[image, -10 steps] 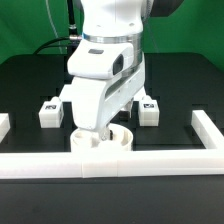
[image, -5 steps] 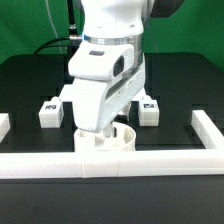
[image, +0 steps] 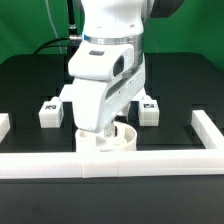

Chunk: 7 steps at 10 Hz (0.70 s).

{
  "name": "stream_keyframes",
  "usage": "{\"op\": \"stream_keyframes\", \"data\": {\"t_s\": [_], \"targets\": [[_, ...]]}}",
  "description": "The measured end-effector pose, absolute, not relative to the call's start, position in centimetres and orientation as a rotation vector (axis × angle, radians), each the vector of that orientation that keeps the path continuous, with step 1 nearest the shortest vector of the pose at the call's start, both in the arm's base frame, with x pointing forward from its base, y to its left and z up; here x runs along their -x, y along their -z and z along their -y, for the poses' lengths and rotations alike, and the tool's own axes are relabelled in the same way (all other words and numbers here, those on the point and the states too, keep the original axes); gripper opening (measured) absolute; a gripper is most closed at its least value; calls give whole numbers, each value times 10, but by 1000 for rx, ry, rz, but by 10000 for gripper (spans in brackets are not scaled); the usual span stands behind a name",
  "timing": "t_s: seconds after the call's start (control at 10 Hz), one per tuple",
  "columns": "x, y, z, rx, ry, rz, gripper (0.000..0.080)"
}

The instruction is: Assemble stool

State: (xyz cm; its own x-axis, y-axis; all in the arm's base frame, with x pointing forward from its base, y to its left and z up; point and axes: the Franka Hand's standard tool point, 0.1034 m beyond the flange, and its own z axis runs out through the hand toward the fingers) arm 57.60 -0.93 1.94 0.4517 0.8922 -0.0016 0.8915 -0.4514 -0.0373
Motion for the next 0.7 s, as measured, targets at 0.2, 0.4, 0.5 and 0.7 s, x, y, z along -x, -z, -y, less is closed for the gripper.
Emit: {"op": "stream_keyframes", "data": {"t_s": [0.2, 0.4, 0.5, 0.7], "targets": [[-576, -19, 7, 2648, -35, 1634, 316], [-576, -20, -22, 2607, -45, 1685, 317], [-576, -19, -36, 2594, -44, 1703, 317], [-576, -20, -69, 2603, -40, 1683, 318]]}}
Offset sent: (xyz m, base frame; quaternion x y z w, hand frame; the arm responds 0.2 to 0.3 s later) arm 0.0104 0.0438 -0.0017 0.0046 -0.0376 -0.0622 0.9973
